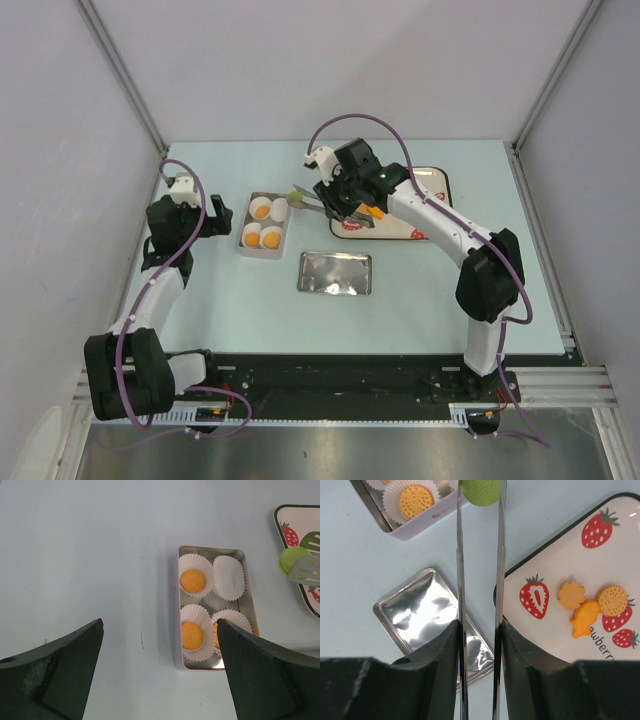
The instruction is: Pack the cookies
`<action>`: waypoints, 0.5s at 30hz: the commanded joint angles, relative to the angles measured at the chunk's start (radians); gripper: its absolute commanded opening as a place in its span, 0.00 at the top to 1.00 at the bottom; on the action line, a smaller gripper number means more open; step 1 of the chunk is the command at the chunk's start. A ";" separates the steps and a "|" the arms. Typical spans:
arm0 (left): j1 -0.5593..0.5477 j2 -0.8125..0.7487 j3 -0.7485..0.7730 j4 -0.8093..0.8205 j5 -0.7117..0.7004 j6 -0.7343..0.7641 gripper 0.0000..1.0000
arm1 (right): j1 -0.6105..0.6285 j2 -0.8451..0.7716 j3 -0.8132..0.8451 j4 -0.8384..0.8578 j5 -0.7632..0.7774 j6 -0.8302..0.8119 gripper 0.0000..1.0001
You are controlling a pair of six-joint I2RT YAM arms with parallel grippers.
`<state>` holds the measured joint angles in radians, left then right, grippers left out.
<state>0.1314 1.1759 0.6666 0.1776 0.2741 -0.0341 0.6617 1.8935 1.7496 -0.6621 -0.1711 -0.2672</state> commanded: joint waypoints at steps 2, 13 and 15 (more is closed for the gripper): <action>0.008 -0.018 0.008 0.039 0.010 0.013 0.00 | 0.029 0.002 0.108 -0.016 0.015 -0.013 0.61; 0.007 -0.018 0.004 0.042 0.004 0.011 0.00 | 0.058 0.140 0.226 0.001 0.015 -0.006 0.61; 0.007 -0.016 0.004 0.042 0.005 0.011 0.00 | 0.058 0.159 0.249 0.004 0.013 -0.006 0.61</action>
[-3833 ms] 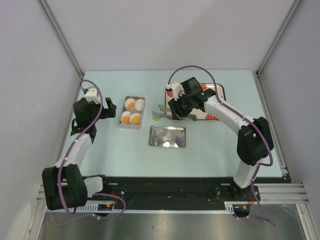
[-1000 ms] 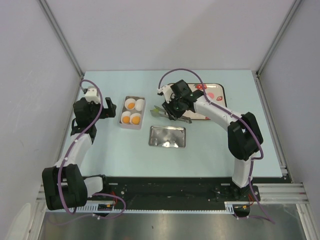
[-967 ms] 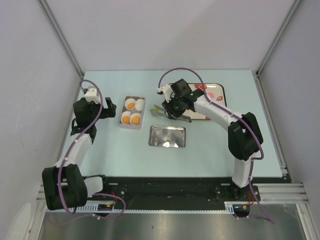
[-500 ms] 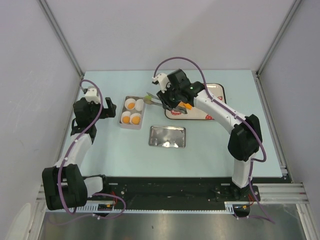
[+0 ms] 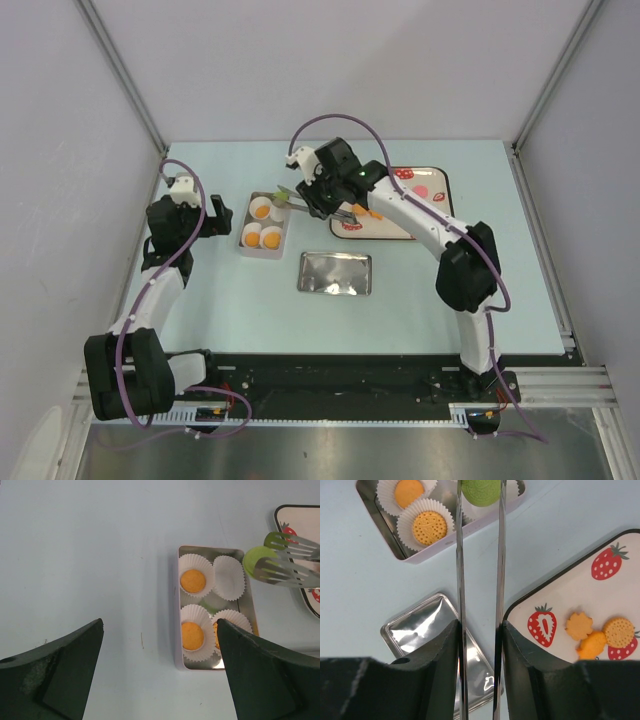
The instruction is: Pack the cookies
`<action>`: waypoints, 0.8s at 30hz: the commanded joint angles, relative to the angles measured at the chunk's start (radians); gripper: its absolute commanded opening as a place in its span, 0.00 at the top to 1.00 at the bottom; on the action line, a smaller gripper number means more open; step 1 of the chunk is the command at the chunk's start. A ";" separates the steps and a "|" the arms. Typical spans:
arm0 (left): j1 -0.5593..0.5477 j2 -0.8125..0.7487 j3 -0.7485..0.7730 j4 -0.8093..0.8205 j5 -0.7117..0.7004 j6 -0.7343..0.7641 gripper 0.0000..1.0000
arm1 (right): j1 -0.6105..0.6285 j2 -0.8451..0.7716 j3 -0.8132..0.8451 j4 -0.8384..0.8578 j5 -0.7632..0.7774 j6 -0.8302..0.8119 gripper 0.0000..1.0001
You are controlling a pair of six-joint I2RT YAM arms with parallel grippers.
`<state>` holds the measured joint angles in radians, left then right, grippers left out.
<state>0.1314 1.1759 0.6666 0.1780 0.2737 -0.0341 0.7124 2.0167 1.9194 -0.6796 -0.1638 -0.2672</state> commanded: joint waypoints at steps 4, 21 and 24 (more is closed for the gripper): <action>0.007 -0.010 0.004 0.044 0.007 0.011 0.00 | 0.010 0.092 0.121 0.011 0.004 -0.009 0.61; 0.008 -0.015 -0.001 0.043 0.005 0.013 0.00 | 0.010 0.140 0.124 0.025 0.012 -0.012 0.60; 0.007 -0.018 -0.001 0.041 0.007 0.014 0.00 | 0.010 0.146 0.127 0.023 0.009 -0.012 0.60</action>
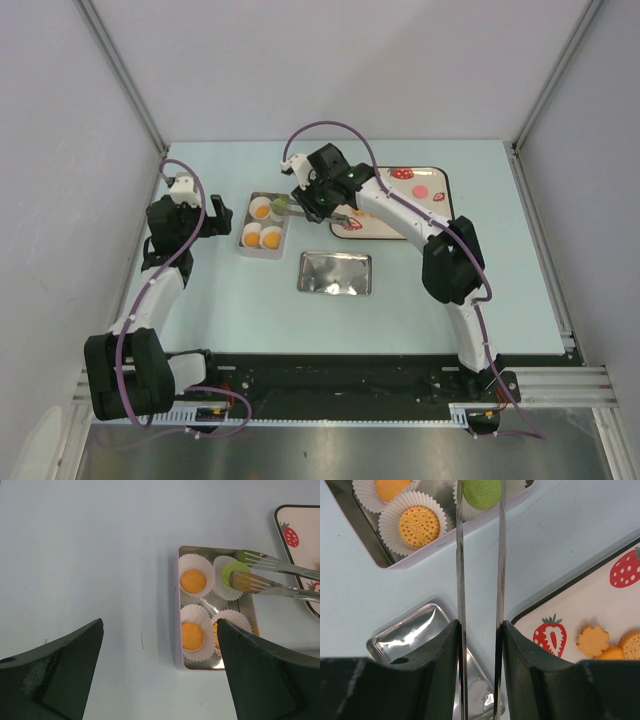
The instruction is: Pack the cookies
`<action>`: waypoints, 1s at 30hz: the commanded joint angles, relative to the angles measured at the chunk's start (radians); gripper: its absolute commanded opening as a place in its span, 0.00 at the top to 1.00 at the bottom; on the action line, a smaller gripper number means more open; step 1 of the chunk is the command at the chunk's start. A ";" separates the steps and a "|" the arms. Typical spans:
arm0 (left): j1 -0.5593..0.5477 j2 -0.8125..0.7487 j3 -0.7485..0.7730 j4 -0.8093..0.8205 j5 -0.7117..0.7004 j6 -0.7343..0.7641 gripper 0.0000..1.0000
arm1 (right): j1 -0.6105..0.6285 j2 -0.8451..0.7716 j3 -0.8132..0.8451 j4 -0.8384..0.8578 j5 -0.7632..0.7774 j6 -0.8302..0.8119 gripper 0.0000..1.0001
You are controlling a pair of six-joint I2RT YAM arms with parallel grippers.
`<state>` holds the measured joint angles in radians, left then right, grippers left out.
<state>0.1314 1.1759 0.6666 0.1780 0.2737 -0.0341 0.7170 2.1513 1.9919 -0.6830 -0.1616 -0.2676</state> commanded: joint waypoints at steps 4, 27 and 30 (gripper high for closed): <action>0.007 -0.019 -0.001 0.040 0.005 0.013 0.00 | 0.006 0.022 0.061 0.026 0.005 -0.010 0.60; 0.007 -0.018 0.001 0.043 0.004 0.016 0.00 | 0.006 0.035 0.084 0.003 0.014 -0.018 0.49; 0.007 -0.019 0.001 0.041 0.004 0.014 0.00 | 0.007 0.025 0.079 0.002 0.016 -0.019 0.49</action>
<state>0.1314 1.1759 0.6666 0.1780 0.2733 -0.0338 0.7181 2.2032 2.0331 -0.6849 -0.1608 -0.2718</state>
